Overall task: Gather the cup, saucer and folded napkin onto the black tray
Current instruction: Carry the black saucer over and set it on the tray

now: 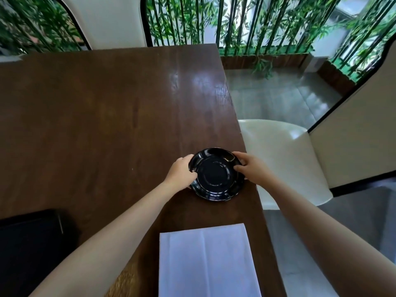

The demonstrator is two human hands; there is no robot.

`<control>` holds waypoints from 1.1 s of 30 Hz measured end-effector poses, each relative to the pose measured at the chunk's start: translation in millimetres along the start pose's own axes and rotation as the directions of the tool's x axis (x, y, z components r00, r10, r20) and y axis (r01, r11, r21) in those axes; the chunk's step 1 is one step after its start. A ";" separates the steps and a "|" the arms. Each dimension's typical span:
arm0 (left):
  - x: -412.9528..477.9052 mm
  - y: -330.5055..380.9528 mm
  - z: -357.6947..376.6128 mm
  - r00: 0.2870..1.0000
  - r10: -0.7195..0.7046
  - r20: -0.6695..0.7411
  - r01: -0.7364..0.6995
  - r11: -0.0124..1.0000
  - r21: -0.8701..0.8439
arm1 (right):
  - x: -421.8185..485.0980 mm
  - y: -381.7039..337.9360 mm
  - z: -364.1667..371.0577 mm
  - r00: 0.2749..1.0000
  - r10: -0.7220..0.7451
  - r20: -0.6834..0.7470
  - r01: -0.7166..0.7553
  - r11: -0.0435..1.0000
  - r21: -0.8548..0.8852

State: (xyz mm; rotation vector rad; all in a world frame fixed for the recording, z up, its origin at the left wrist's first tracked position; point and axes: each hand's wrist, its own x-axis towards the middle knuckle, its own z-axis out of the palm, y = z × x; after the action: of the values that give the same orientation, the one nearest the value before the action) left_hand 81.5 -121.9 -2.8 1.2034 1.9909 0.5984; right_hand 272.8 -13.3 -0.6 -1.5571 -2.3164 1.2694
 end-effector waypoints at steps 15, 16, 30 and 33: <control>-14.0 5.3 4.2 0.974 -0.193 -0.116 0.152 0.944 -0.292 | -3.3 -0.6 -6.4 0.998 -0.065 -0.005 0.066 0.989 0.129; -17.5 7.2 2.8 0.972 -0.199 -0.124 0.154 0.940 -0.303 | -3.9 -2.8 -7.8 0.997 -0.076 0.003 0.075 0.988 0.133; -95.0 21.6 -68.0 0.931 -0.228 -0.284 0.109 0.919 -0.380 | -31.9 -93.1 -20.4 0.955 -0.290 0.058 0.287 0.956 0.053; -115.3 14.4 -90.9 0.917 -0.252 -0.309 0.109 0.904 -0.413 | -35.7 -124.9 -13.9 0.942 -0.314 0.116 0.312 0.949 0.041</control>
State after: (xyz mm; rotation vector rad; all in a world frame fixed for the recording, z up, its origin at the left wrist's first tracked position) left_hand 53.9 -219.9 104.0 0.6880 2.1126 1.1190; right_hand 204.8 -51.4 104.3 -1.0718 -2.4853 1.3321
